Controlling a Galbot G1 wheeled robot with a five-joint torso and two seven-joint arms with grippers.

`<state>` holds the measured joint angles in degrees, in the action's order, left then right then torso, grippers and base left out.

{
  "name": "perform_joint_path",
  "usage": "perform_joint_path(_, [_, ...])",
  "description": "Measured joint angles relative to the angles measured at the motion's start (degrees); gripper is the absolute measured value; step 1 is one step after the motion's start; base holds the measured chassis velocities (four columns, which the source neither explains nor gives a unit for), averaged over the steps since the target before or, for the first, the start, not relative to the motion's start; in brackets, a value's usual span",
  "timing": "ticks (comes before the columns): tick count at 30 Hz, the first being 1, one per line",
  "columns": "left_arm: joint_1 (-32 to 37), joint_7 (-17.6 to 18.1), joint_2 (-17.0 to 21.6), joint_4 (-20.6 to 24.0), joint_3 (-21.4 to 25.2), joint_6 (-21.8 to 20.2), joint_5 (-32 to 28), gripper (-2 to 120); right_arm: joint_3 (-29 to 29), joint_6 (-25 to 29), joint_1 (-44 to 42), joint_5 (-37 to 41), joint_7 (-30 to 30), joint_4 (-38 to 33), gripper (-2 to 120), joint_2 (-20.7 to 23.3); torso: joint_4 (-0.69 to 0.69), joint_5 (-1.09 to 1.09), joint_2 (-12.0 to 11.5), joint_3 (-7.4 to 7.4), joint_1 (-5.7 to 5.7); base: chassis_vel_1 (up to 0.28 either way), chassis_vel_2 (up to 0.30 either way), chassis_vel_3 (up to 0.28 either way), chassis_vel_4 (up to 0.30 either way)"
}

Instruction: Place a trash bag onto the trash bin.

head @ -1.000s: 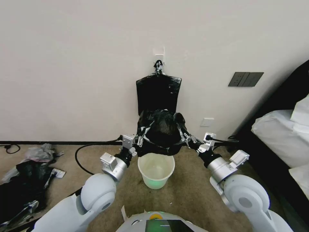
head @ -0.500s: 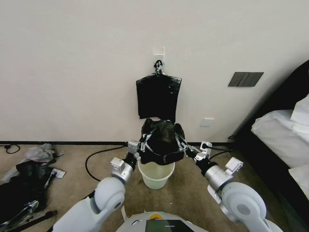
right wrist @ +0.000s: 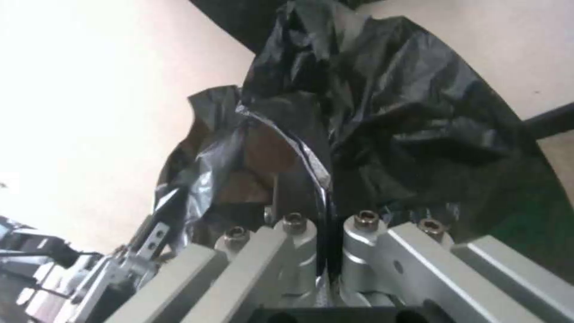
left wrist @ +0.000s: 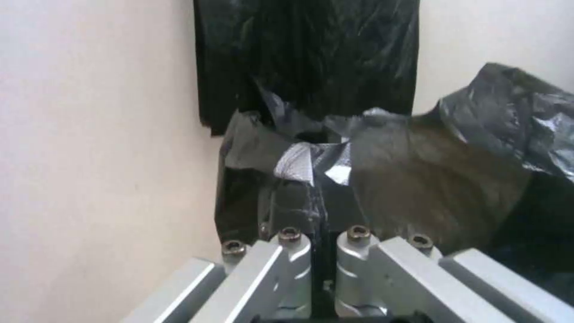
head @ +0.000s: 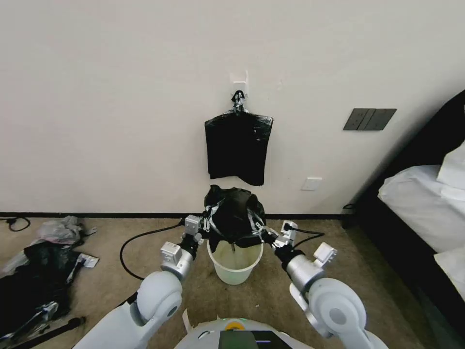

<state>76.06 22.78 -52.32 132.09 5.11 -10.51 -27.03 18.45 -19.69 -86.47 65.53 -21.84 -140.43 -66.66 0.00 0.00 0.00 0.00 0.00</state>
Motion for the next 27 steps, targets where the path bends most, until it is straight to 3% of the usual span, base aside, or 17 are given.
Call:
perform_joint_path(8, [1.2,0.1,-2.7,-3.4,-2.2,0.6,0.5,0,0.7,0.3,-1.4,-1.6,-0.2,2.7,0,0.2,0.00,-0.01,0.0,0.00,0.00,0.000,0.000,0.000,0.000])
perform_joint_path(13, [1.4,0.7,-7.1,-11.0,-5.8,1.2,1.7,0,1.7,1.2,-5.3,-3.9,-3.3,9.4,0,-1.3,0.00,0.00,0.0,0.00,0.00,0.000,0.000,0.000,0.000])
perform_joint_path(19, [5.9,0.9,-8.6,-11.2,-5.6,2.0,3.2,0,0.5,0.4,-6.6,-5.6,-5.5,9.2,0,-1.6,0.00,0.00,0.0,0.00,0.00,0.000,0.000,0.000,0.000])
perform_joint_path(27, [12.2,2.1,-9.2,-9.8,-3.4,2.4,4.7,0,-0.6,-5.2,-7.9,-5.7,-13.7,6.7,0,-1.2,-0.01,0.00,0.0,0.00,0.00,0.000,0.000,0.000,0.000])
